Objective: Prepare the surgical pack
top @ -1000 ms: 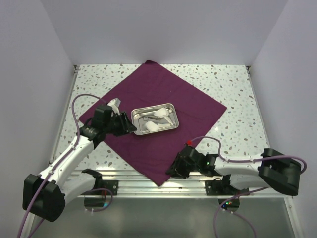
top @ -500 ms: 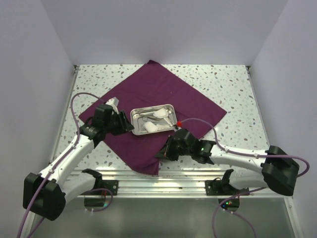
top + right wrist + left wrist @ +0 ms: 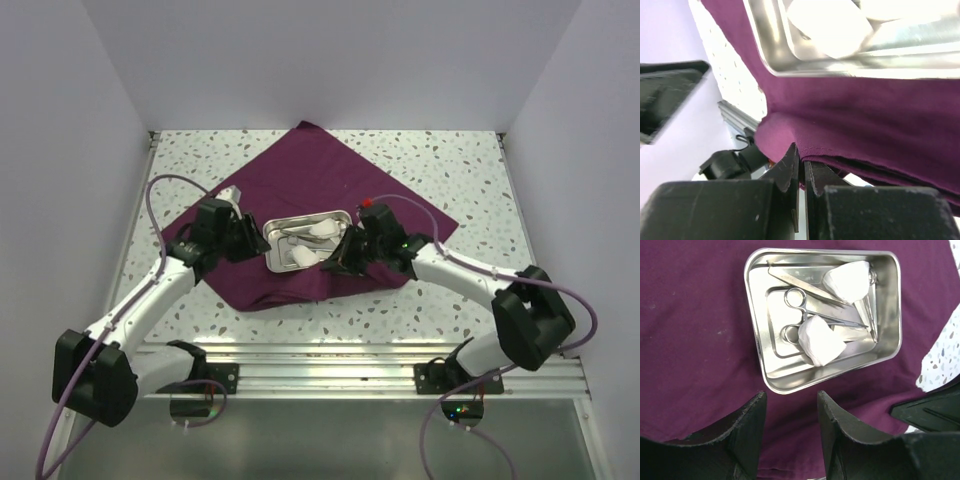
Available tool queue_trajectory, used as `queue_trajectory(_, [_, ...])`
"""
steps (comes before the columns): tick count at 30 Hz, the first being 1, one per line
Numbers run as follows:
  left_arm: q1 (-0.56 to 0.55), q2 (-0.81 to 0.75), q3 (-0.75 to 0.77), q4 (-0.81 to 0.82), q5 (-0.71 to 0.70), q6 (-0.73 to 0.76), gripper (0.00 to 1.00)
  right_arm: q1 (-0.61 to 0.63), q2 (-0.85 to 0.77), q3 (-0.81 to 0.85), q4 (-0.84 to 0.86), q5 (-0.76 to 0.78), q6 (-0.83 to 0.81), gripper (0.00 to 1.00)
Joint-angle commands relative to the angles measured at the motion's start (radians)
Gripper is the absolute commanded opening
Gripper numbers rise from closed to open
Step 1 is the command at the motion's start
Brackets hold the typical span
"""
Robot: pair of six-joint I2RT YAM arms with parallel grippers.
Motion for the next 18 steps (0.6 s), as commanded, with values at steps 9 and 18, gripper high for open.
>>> queue_trajectory(9, [-0.002, 0.026, 0.075, 0.016, -0.112, 0.017, 0.49, -0.143, 0.19, 0.347, -0.126, -0.139, -0.164, 0.0])
queue_trajectory(18, [-0.002, 0.047, 0.072, 0.028, -0.123, 0.015, 0.49, -0.179, 0.366, 0.534, -0.152, -0.225, -0.225, 0.0])
